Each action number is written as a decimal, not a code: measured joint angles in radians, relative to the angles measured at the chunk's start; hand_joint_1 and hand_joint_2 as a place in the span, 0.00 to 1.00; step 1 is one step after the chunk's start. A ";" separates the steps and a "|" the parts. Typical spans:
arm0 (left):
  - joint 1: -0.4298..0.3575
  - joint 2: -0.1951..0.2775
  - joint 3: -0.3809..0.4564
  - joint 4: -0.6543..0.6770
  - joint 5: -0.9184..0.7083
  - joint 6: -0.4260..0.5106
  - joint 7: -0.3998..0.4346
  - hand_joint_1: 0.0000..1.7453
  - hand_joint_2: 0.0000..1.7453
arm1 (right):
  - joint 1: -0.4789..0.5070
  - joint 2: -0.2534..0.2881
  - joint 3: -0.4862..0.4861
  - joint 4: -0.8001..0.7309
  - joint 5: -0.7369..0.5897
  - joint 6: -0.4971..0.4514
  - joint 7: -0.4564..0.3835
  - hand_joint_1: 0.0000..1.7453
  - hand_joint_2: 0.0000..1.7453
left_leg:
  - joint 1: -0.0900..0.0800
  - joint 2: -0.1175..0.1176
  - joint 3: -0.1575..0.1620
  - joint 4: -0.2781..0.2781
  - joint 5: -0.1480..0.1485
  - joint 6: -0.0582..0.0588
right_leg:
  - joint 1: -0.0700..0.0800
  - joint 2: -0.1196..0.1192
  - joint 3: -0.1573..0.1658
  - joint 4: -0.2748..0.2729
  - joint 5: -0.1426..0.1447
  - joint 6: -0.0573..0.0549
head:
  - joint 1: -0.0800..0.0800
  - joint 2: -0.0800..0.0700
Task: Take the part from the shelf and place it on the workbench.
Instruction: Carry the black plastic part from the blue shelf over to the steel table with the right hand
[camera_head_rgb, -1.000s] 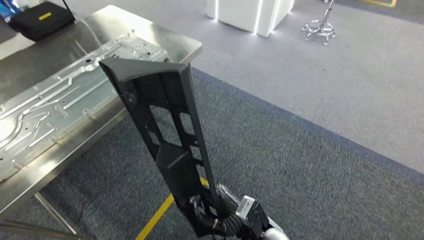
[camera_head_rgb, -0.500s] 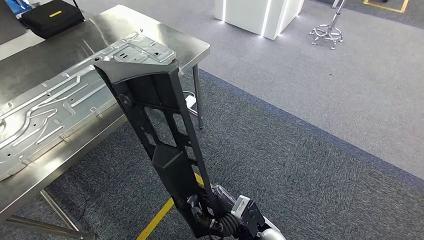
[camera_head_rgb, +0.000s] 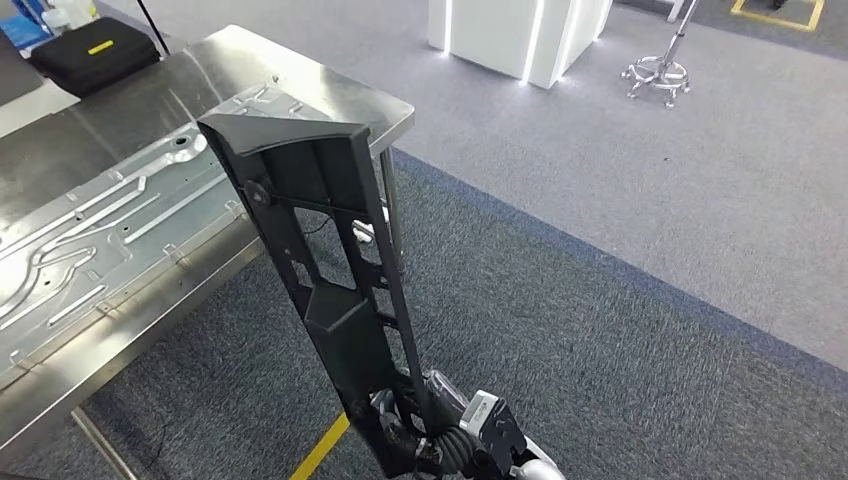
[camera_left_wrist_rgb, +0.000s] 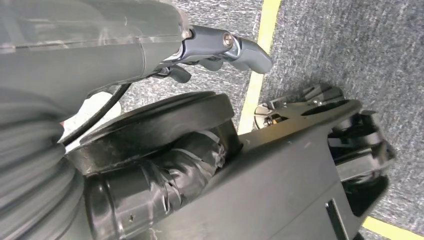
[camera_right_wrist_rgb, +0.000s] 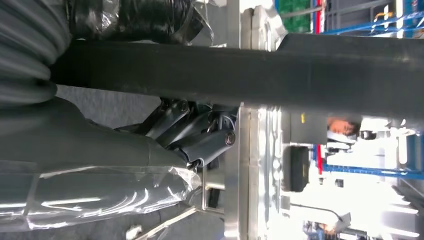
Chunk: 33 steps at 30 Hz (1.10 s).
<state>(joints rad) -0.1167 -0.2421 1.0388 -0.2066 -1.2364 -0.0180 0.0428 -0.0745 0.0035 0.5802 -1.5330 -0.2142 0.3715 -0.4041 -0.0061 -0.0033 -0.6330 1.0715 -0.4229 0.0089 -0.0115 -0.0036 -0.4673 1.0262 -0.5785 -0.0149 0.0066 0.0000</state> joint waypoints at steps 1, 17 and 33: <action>0.001 0.000 0.000 0.000 0.001 0.000 0.000 0.00 1.00 | -0.001 0.001 0.000 0.001 0.001 0.001 0.000 1.00 1.00 | -0.003 0.000 0.009 -0.019 -0.010 0.007 | 0.001 -0.001 0.002 -0.003 0.003 0.007 | -0.001 0.000; 0.016 -0.011 -0.003 0.001 -0.004 -0.007 -0.004 0.00 1.00 | -0.010 0.005 0.000 0.015 0.016 0.004 0.003 1.00 1.00 | 0.002 -0.018 0.227 -0.081 -0.162 0.009 | 0.007 0.005 -0.237 0.038 0.198 0.004 | 0.002 -0.001; 0.004 -0.011 -0.010 0.001 0.009 0.008 -0.007 0.00 1.00 | -0.015 0.010 0.000 0.012 0.065 -0.007 -0.009 1.00 1.00 | -0.005 0.036 0.063 -0.053 -0.054 0.023 | 0.013 -0.023 -0.127 0.021 0.116 0.001 | -0.002 -0.002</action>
<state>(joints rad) -0.1129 -0.2528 1.0290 -0.2060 -1.2278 -0.0097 0.0357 -0.0893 0.0132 0.5803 -1.5209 -0.1491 0.3649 -0.4127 -0.0107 0.0323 -0.5699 1.0189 -0.4769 0.0318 0.0019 -0.0266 -0.5938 1.0468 -0.4630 -0.0143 0.0047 -0.0022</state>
